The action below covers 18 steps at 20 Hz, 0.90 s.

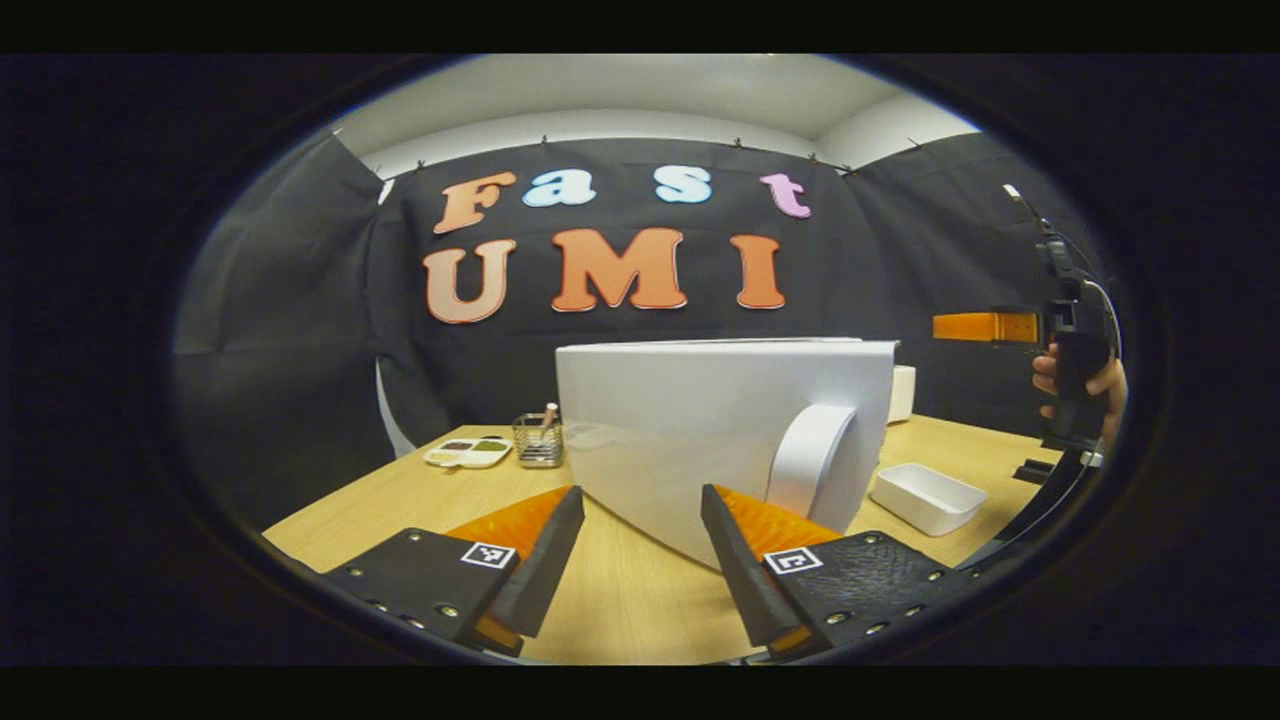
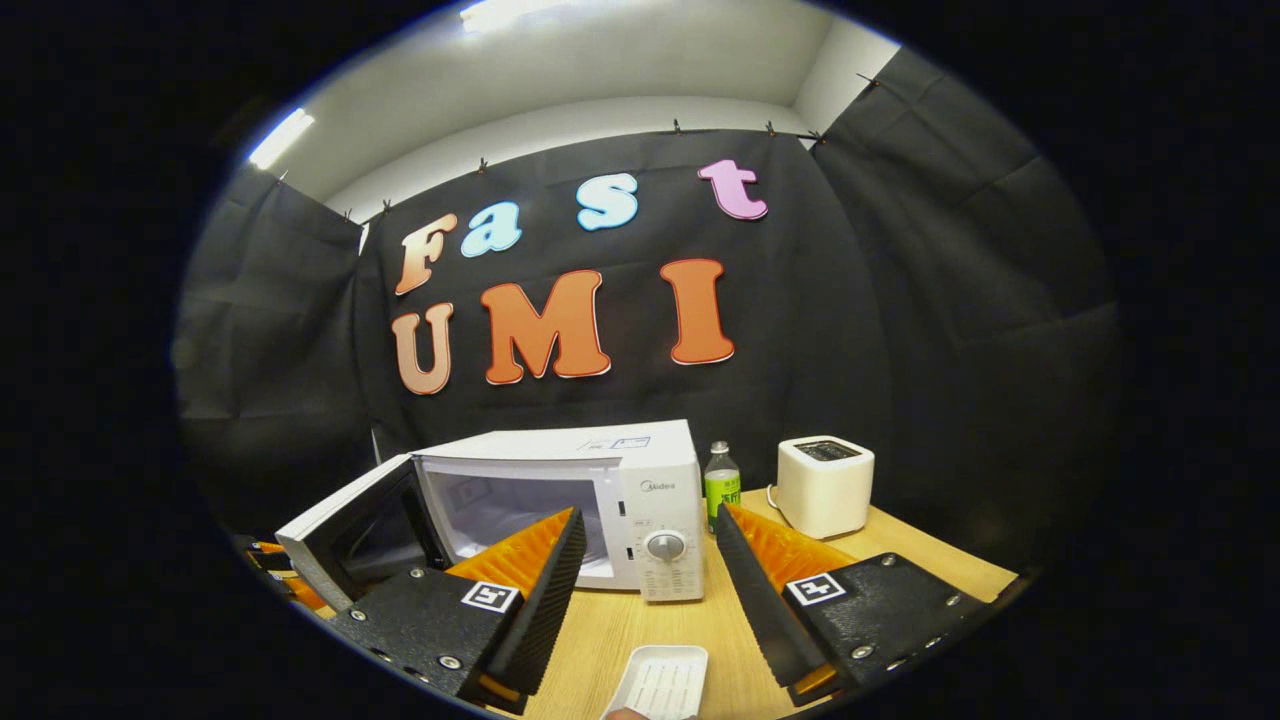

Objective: Open the microwave oven with the left hand, put the food in, and close the microwave oven.

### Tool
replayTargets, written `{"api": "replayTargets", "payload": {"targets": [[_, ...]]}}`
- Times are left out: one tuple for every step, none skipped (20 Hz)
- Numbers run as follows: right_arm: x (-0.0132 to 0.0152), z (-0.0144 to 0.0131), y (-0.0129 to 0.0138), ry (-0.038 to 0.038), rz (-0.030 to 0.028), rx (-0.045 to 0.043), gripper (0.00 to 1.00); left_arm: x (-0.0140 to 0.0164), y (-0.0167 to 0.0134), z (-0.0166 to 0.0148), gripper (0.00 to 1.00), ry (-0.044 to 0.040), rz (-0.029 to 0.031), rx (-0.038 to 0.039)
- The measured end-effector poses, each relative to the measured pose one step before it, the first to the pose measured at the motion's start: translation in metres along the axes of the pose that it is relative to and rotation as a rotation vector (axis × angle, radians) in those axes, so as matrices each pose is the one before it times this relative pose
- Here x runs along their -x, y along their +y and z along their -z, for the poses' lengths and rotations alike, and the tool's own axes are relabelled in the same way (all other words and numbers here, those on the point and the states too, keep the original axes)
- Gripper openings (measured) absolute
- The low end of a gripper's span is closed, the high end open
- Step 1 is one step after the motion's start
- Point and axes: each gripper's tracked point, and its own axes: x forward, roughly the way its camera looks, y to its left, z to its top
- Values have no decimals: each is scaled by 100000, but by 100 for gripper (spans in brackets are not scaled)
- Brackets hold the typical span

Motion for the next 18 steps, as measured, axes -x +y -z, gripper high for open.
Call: {"api": "replayTargets", "payload": {"targets": [[228,-192,-809,-247,493,-557,82,-538,-1050,-172,75,0,1735,421],[284,-22,-827,48,158,-719,82,-578,-957,-45,74,250,2055,534],[152,103,-872,464,633,-803,82,-686,-901,23,74,266,2086,966],[97,208,-593,631,-33,-454,82,-808,-935,173,74,1341,2090,1478],[61,102,-543,481,152,-395,82,-819,-742,246,74,865,1795,1646],[-39,19,-414,344,-184,-92,82,-913,-672,58,75,885,1320,1279],[-27,-17,-316,82,-200,233,82,-805,-442,105,75,354,1061,745],[-43,4,-442,157,-42,475,82,-916,-591,-4,72,582,1173,1081],[61,-32,-179,42,-715,765,82,-961,-646,203,72,831,1521,1297],[-26,14,-176,126,-417,817,82,-1108,-557,31,66,419,1354,1118],[-4,-114,-242,47,-246,695,82,-1031,-549,94,62,1160,1395,335],[-77,-248,-262,-256,93,478,82,-961,-657,-17,53,356,1057,105],[74,-100,-255,-274,64,86,82,-825,-538,92,49,313,784,-321],[-6,-34,-224,-63,-303,-98,82,-926,-421,22,41,125,522,-101],[118,-77,-307,-142,11,-107,82,-769,-200,219,36,442,-139,-505],[3,-165,-195,-124,51,100,82,-573,-523,147,32,109,1111,-350],[43,-62,-491,59,547,310,82,-579,-713,197,29,338,844,-202],[28,-118,-454,166,511,343,82,-747,-449,34,25,229,650,-625]]}}
